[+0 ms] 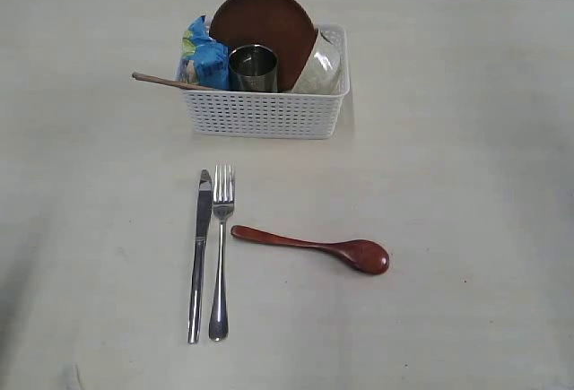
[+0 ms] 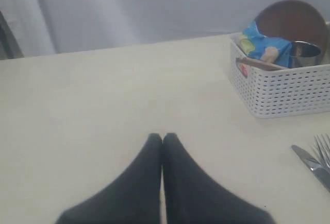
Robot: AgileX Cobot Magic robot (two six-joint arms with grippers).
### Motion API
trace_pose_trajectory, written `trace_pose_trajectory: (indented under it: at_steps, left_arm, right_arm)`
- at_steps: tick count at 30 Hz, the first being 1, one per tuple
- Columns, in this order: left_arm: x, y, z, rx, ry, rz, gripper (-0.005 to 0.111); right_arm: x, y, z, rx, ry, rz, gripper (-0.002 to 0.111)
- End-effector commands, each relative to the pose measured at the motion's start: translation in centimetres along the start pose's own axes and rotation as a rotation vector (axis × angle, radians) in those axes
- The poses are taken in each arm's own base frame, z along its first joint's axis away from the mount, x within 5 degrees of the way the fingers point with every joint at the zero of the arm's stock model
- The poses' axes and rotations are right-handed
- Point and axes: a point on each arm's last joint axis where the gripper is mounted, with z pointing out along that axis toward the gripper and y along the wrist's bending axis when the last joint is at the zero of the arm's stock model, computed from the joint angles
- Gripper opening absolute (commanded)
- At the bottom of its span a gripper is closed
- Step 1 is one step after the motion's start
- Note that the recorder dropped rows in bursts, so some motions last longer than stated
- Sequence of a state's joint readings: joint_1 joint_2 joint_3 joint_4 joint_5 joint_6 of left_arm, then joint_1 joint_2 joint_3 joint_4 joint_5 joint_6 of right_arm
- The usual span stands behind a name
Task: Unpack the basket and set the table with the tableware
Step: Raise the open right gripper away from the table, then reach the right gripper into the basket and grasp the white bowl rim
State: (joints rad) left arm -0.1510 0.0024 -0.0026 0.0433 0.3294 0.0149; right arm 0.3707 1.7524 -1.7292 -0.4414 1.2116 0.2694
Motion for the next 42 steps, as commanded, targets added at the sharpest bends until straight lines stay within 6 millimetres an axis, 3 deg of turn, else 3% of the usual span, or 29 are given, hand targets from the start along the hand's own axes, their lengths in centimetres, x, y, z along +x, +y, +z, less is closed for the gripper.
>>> trace_pose_trajectory:
  at_steps: [1, 6, 11, 15, 21, 30, 42]
  left_arm:
    - [0.0, 0.0, 0.0, -0.003, -0.009, -0.003, 0.0]
    - [0.0, 0.0, 0.0, -0.003, -0.009, -0.003, 0.0]
    - [0.0, 0.0, 0.0, -0.003, -0.009, -0.003, 0.0]
    - [0.0, 0.0, 0.0, -0.003, -0.009, -0.003, 0.0]
    - [0.0, 0.0, 0.0, -0.003, -0.009, -0.003, 0.0]
    - [0.0, 0.0, 0.0, -0.003, -0.009, -0.003, 0.0]
    - [0.0, 0.0, 0.0, -0.003, -0.009, -0.003, 0.0]
  right_arm:
    - [0.1, 2.7, -0.3, -0.092, 0.02, -0.048, 0.037]
    - [0.8, 6.6, -1.3, -0.236, 0.043, -0.075, 0.047]
    - [1.5, 10.2, -1.5, -0.278, 0.069, -0.078, 0.046]
    - [2.3, 13.8, -0.9, -0.246, 0.083, -0.109, 0.046]
    - [2.4, 17.4, 0.1, -0.165, 0.052, -0.124, 0.046]
    - [1.1, 20.0, 2.7, -0.167, 0.066, -0.068, 0.046]
    - [1.5, 20.9, 6.4, -0.061, 0.083, -0.12, 0.046]
